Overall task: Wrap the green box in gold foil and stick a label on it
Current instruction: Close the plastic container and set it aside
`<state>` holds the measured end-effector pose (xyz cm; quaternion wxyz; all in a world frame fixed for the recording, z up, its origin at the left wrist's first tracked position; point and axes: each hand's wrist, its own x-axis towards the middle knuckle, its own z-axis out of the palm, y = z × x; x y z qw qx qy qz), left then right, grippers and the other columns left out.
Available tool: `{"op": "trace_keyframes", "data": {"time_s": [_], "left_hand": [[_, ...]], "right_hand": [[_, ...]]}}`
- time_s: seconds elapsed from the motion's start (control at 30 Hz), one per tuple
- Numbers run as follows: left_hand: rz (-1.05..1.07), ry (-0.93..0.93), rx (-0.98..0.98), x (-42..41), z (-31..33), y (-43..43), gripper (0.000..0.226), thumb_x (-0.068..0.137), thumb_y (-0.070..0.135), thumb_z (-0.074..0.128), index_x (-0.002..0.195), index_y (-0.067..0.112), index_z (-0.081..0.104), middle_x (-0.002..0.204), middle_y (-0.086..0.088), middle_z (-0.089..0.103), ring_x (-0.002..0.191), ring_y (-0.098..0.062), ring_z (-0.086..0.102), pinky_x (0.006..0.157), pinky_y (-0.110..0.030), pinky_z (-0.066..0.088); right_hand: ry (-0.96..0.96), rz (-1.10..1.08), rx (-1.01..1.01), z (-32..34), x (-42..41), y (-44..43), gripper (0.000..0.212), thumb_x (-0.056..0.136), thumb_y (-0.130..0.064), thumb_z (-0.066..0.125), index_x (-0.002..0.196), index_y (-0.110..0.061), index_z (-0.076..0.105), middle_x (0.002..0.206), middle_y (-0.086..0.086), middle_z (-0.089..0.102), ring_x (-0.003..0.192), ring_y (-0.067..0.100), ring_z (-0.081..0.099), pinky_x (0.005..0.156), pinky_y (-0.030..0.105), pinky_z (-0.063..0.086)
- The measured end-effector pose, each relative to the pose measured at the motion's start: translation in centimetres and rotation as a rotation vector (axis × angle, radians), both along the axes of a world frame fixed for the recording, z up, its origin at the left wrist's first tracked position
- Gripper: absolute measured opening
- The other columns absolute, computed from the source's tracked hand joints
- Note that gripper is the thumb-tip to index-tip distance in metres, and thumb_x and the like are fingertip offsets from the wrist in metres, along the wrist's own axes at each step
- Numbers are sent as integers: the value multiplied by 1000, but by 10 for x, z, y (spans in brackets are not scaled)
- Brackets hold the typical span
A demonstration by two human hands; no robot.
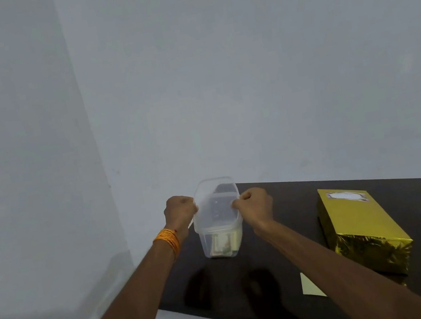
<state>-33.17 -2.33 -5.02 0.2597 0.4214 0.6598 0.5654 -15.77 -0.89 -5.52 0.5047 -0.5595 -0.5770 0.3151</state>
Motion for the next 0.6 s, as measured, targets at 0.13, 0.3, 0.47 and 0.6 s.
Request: {"op": "trace_keyframes", "data": {"time_s": [0.13, 0.3, 0.47, 0.6], "left_hand": [[14, 102, 23, 1, -7, 6, 21, 74, -4, 58, 72, 16, 55, 77, -6, 49, 75, -18, 41, 69, -31, 37], [26, 197, 22, 3, -18, 11, 21, 76, -2, 56, 70, 18, 54, 78, -3, 46, 75, -18, 40, 69, -31, 36], [33, 314, 6, 3, -21, 9, 23, 77, -3, 56, 65, 16, 61, 72, -3, 52, 72, -23, 45, 67, -29, 39], [42, 340, 26, 3, -22, 5, 20, 86, -1, 60, 94, 2, 77, 101, -12, 73, 99, -30, 64, 80, -28, 47]], "right_hand": [[-14, -16, -3, -5, 3, 3, 13, 73, -10, 76, 69, 1, 68, 71, 6, 69, 56, 11, 57, 47, 22, 45], [-66, -16, 22, -13, 4, 7, 12, 76, -12, 76, 77, -1, 71, 77, 6, 71, 59, 9, 58, 46, 20, 44], [-115, 16, 9, -21, 5, 8, 17, 78, -15, 72, 84, 0, 66, 82, 5, 66, 64, 11, 55, 51, 24, 44], [-151, 32, 46, -23, 3, 6, 18, 82, -13, 68, 89, 2, 63, 83, 4, 60, 66, 13, 52, 55, 27, 42]]}}
